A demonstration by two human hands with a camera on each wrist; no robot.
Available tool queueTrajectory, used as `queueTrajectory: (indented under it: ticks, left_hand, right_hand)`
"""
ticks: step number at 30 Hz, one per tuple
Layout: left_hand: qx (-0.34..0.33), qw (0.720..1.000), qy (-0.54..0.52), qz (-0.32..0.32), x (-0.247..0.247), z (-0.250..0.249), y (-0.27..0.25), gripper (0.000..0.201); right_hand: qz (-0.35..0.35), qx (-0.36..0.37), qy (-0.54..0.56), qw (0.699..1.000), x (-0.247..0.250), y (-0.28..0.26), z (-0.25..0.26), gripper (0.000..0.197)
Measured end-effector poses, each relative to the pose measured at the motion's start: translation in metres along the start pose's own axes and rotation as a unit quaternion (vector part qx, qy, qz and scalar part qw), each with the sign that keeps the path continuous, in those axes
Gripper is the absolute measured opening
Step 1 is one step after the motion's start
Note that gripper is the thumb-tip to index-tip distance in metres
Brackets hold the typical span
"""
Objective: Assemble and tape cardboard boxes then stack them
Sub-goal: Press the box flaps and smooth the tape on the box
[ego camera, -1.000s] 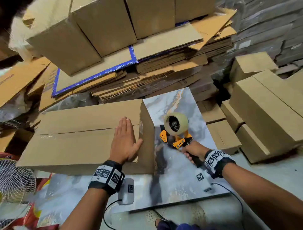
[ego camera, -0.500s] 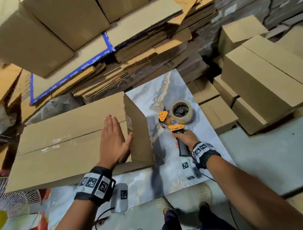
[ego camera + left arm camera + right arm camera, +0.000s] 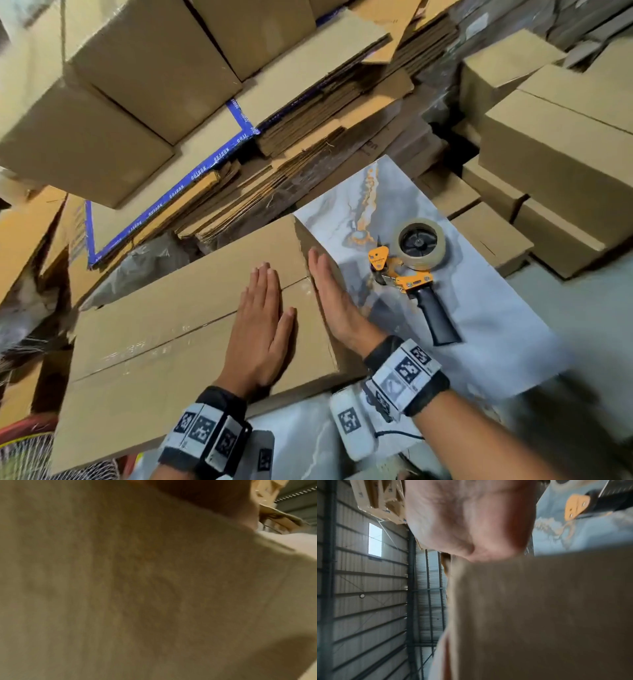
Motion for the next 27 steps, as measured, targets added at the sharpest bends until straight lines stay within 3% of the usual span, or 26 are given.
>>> queueTrajectory:
  ticks: [2, 5, 9, 17, 24, 27]
  left_hand:
    - [0.003, 1.0, 0.003, -0.001, -0.002, 0.004, 0.002, 0.069]
    - [0.002, 1.0, 0.014, -0.003, -0.004, 0.007, 0.006, 0.071]
    - [0.004, 1.0, 0.022, 0.006, -0.007, 0.008, 0.003, 0.072]
    - [0.008, 1.0, 0.025, 0.01, -0.007, 0.007, 0.003, 0.073]
    - [0.014, 1.0, 0.019, 0.012, -0.006, 0.005, 0.003, 0.073]
    - [0.013, 1.0, 0.013, 0.012, -0.005, 0.004, 0.004, 0.072]
  right_hand:
    - [0.013, 0.013, -0.027, 0.999, -0.009, 0.007, -0.006, 0.115]
    - [0.015, 0.005, -0.031, 0.999, -0.004, 0.01, -0.016, 0.097]
    - [0.007, -0.051, -0.055, 0.997, 0.01, 0.014, -0.032, 0.107]
    - [-0.014, -0.008, -0.038, 0.999, 0.003, 0.031, 0.0, 0.105]
    - [0.105, 0.016, -0.211, 0.972, 0.008, -0.029, -0.019, 0.114]
    - [0.114, 0.033, -0.175, 0.977, 0.015, -0.031, -0.01, 0.113]
Point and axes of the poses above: each hand's wrist, its own y-axis towards the middle knuckle, its own x-axis out of the back of the hand, z = x × y, the point moved 5 cm from there along y, towards the middle knuckle, and after that the axes turned 8 degrees about z, right-handed, at the moved point
